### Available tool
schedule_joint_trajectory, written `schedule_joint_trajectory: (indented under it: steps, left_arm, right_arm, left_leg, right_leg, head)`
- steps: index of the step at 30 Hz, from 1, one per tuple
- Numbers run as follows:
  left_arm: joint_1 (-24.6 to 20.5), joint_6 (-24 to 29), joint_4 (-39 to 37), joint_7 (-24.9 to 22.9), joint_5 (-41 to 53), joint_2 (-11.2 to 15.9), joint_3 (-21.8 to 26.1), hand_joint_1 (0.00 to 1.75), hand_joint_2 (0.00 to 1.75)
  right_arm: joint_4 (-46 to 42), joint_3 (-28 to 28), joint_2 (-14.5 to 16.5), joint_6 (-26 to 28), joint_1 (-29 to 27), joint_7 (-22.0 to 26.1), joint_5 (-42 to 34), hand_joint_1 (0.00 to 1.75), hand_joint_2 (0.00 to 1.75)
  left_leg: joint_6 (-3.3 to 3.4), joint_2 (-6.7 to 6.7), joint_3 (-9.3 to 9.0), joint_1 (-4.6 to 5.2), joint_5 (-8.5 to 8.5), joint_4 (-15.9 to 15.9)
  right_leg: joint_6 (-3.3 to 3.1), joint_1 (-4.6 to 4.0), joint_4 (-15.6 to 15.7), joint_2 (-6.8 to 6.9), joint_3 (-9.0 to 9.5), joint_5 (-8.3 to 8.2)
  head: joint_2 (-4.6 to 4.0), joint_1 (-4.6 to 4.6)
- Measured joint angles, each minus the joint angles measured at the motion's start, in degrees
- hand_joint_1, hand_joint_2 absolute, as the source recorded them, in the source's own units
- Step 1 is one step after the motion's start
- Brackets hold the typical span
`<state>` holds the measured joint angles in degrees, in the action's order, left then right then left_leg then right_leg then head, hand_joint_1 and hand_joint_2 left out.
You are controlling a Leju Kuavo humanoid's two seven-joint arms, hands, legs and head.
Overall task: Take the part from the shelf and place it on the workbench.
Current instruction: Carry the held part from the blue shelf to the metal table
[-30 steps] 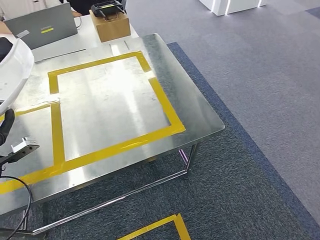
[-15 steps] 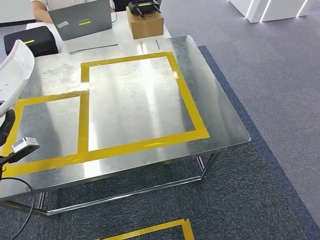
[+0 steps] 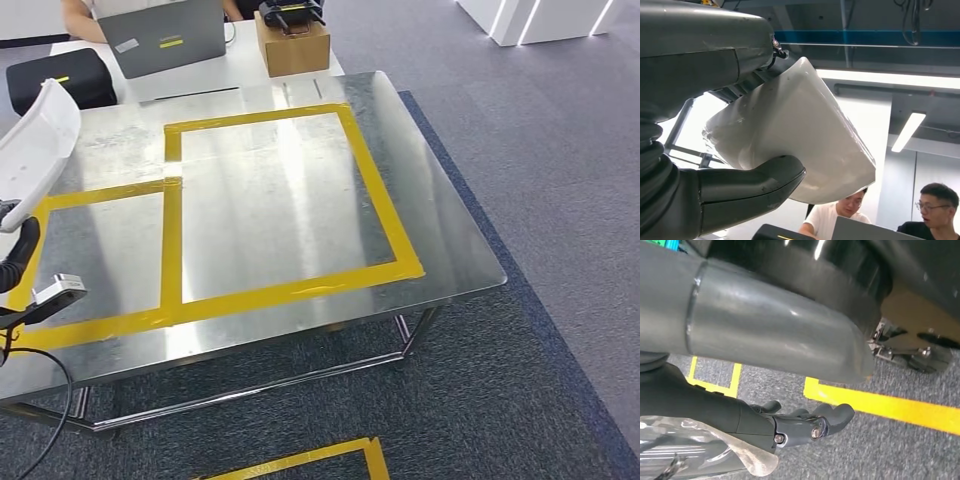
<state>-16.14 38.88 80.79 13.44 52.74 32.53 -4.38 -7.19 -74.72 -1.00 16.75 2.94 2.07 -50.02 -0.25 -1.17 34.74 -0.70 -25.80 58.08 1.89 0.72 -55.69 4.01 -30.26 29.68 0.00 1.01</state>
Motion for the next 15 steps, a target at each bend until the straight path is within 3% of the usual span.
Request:
schedule_joint_trajectory:
  steps: [12,15]
  left_arm:
    - [-1.5,-0.1,-0.7,0.0,0.5,-0.5,-2.2,1.75,1.75]
    - [-1.5,-0.1,-0.7,-0.1,0.4,-0.2,-2.3,1.75,1.75]
  right_arm:
    - [0.0,0.0,0.0,-0.1,0.0,0.3,0.7,0.00,0.00]
    - [0.0,0.0,0.0,0.0,0.1,0.3,0.9,0.00,0.00]
  left_leg:
    - [0.00,-0.13,-0.03,-0.09,0.07,0.0]
    - [0.83,0.04,-0.39,-0.06,0.18,-0.7]
  right_leg:
    - [-0.04,-0.12,-0.3,-0.13,0.48,0.04]
    - [0.54,0.06,0.3,-0.08,0.80,-0.17]
  head:
    - [0.00,0.00]
    - [0.00,0.01]
